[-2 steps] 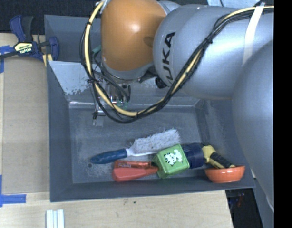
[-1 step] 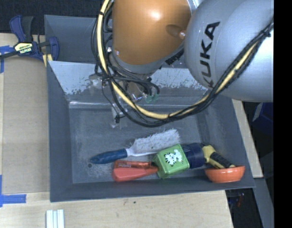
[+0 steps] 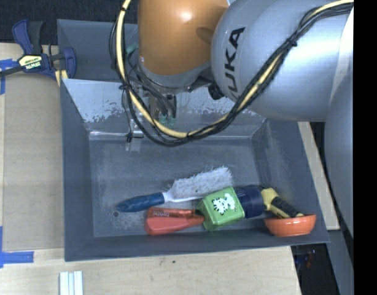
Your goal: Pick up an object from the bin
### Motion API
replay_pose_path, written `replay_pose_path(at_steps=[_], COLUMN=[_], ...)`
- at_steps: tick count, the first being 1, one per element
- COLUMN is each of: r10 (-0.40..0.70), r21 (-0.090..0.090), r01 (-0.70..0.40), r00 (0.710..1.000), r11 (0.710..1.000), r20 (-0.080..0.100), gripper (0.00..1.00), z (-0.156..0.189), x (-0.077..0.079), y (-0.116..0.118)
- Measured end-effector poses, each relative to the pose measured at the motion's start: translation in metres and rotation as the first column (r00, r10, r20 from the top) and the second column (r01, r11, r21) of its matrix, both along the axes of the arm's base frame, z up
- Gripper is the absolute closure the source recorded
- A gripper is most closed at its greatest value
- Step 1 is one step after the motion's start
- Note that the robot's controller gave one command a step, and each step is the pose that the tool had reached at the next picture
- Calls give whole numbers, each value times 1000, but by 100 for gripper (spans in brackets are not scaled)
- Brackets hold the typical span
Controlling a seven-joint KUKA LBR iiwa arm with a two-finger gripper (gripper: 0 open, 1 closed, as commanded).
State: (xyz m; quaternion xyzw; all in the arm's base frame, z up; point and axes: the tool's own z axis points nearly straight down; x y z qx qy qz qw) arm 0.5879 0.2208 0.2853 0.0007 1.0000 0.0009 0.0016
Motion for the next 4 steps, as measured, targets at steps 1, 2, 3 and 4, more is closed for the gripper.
replay_pose_path(at_steps=[1,2,3,4], r10=[-161,15,-112,-19], r21=[0,0,1,0], r01=[161,-15,112,19], r00=[987,1000,994,1000], r11=[987,1000,994,1000], r20=[0,4,-2,16], gripper=[0,0,0,0], z=[-6,108,16,77], x=[-7,12,-7,-15], y=[-2,-53,-17,5])
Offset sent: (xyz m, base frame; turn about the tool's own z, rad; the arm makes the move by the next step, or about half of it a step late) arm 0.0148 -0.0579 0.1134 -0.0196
